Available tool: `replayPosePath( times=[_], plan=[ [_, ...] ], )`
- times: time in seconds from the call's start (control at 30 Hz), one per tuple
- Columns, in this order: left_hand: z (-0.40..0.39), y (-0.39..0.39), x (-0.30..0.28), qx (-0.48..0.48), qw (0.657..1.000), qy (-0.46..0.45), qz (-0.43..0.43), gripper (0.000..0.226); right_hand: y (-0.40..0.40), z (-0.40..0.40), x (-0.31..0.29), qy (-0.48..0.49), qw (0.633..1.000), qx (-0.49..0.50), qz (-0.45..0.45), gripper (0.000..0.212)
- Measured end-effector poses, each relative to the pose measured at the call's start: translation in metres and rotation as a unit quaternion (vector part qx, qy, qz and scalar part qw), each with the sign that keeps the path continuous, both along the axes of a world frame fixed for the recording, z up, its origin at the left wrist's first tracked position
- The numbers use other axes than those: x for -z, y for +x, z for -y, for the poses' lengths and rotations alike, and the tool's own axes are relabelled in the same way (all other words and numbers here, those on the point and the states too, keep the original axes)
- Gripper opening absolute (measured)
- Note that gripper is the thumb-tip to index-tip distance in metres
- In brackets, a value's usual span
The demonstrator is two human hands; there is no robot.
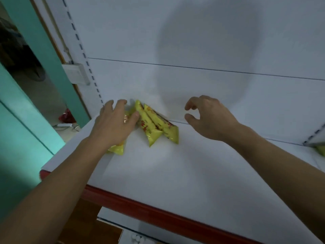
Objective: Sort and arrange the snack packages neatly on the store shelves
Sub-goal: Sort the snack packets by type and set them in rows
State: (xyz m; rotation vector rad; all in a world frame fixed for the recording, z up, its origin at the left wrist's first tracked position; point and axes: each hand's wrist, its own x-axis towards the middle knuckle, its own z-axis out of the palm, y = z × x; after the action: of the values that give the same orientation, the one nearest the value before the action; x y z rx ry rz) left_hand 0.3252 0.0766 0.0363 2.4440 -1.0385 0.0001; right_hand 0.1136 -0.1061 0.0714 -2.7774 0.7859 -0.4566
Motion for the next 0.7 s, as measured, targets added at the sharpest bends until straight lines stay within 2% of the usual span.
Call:
replayPosePath(
  times=[0.13, 0.23, 0.33, 0.43, 0.57, 0.7],
  plan=[
    [0.058, -0.061, -0.022, 0.120, 0.992, -0.039, 0.031, 0.072, -0.066, 0.017, 0.000, -0.018, 0.998, 0.051, -0.029, 0.026],
    [0.108, -0.125, -0.024, 0.198, 0.979, -0.026, 0.029, 0.068, -0.123, 0.029, -0.006, -0.038, 0.992, 0.103, -0.064, 0.031],
    [0.146, -0.183, -0.022, 0.206, 0.978, 0.005, 0.002, 0.067, -0.190, 0.037, -0.014, -0.040, 0.985, 0.152, -0.066, 0.031],
    [0.168, -0.229, -0.025, 0.220, 0.975, -0.025, 0.022, 0.067, -0.257, 0.044, -0.022, -0.049, 0.976, 0.199, -0.071, 0.027],
    [0.187, -0.302, -0.032, 0.308, 0.945, -0.102, 0.044, 0.057, -0.329, 0.062, -0.024, -0.063, 0.966, 0.228, -0.106, 0.028],
    [0.223, -0.377, -0.024, 0.412, 0.908, -0.071, 0.012, 0.048, -0.381, 0.087, -0.023, -0.049, 0.958, 0.237, -0.154, 0.038]
  ],
)
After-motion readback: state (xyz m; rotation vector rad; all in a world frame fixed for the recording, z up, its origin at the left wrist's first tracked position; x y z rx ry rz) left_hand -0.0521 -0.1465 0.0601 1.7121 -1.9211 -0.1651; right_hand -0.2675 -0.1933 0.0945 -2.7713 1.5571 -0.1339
